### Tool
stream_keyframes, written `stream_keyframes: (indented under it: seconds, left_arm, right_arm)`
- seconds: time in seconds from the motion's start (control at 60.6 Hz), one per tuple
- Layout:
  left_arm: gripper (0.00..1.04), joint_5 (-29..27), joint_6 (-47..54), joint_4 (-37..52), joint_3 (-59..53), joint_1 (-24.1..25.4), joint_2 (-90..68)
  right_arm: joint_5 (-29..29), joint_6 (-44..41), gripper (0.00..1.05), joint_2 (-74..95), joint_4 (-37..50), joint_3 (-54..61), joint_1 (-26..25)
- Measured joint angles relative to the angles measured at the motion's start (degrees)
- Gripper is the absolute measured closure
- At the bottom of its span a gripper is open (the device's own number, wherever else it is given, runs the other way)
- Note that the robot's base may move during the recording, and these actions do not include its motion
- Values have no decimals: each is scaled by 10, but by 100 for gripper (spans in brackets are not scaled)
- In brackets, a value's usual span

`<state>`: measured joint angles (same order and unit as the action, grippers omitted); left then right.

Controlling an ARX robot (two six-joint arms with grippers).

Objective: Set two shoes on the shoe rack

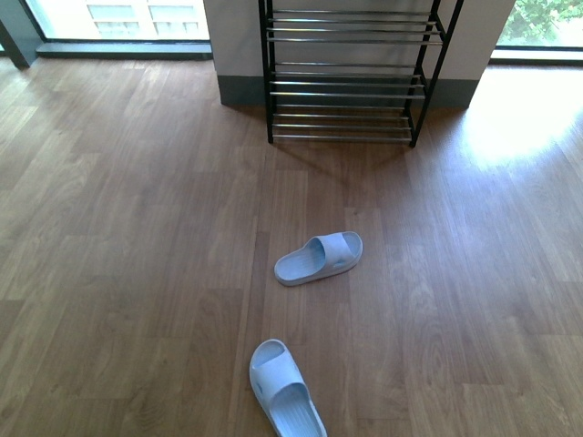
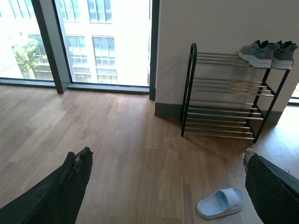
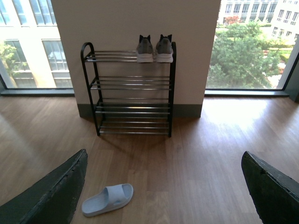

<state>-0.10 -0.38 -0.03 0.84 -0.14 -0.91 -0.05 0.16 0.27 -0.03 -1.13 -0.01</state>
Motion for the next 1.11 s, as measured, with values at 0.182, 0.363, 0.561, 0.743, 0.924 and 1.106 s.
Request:
stream_keyframes:
  seconds: [0.182, 0.363, 0.561, 0.743, 0.924, 1.106]
  left_arm:
    - [9, 0, 0, 0, 0, 0, 0]
    - [9, 0, 0, 0, 0, 0, 0]
    - [9, 0, 0, 0, 0, 0, 0]
    - [9, 0, 0, 0, 0, 0, 0]
    - [9, 0, 0, 0, 0, 0, 0]
    - [9, 0, 0, 0, 0, 0, 0]
  right_arm:
    - [0, 0, 9, -1, 0, 0, 0]
    - [0, 0, 9, 0, 0, 0, 0]
    - [0, 0, 9, 0, 0, 0, 0]
    - [0, 0, 9, 0, 0, 0, 0]
    - [0, 0, 9, 0, 0, 0, 0]
    - [0, 0, 9, -1, 0, 0, 0]
